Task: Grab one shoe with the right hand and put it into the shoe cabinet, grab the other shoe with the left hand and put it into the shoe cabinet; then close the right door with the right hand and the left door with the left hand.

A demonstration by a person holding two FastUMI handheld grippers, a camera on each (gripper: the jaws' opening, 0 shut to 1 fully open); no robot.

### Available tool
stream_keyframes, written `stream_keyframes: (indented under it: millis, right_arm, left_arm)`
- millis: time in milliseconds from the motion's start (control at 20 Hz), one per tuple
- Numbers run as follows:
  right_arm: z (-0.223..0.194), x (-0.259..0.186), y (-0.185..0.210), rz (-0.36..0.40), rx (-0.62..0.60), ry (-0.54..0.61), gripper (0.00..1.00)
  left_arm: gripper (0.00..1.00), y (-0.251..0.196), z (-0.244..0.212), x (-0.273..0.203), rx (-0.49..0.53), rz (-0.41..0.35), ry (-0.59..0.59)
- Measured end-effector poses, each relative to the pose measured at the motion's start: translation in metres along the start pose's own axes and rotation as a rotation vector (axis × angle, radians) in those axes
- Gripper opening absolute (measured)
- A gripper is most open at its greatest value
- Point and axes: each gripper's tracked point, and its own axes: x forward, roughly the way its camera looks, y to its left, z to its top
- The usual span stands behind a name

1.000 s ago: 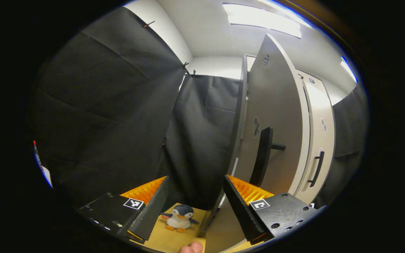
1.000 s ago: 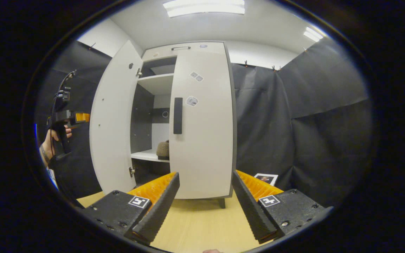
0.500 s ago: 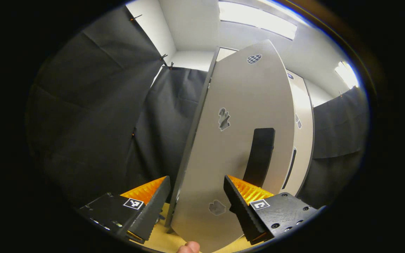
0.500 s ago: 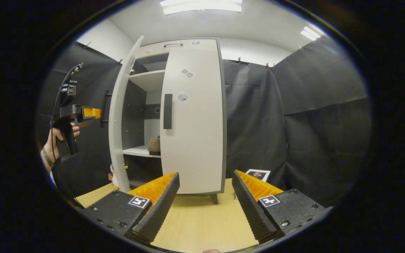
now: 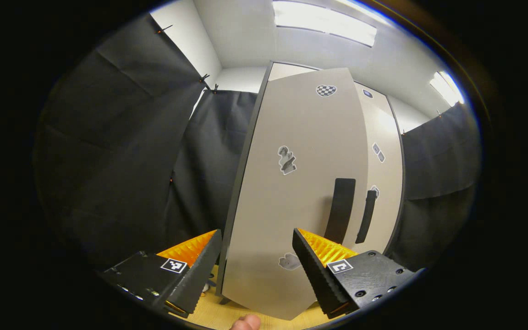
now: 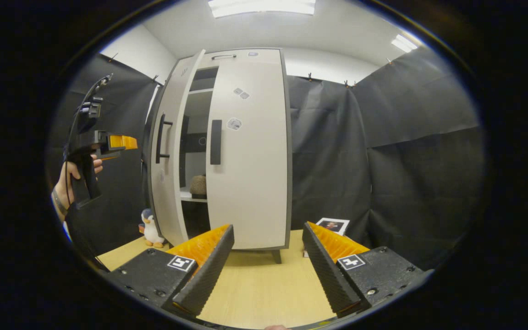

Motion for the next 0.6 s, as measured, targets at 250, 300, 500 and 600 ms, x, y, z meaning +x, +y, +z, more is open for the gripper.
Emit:
stream_keyframes:
  millis: [250,300,500,600]
  right_arm:
    - [0.004,-0.004,0.005,0.016,0.006,0.002,0.98]
    - [0.006,-0.005,0.005,0.016,0.001,-0.001,0.98]
    - [0.012,-0.013,0.001,0.001,-0.021,-0.019,0.98]
    - [0.011,-0.016,0.000,0.001,-0.018,-0.023,0.98]
  left_arm:
    - [0.95,-0.028,-0.018,-0.051,0.055,-0.051,0.021]
    - [0.95,-0.039,-0.025,-0.062,0.049,-0.072,0.033]
    - [0.95,-0.077,-0.061,-0.099,0.012,-0.135,0.078]
    - [0.95,-0.091,-0.074,-0.112,0.004,-0.155,0.090]
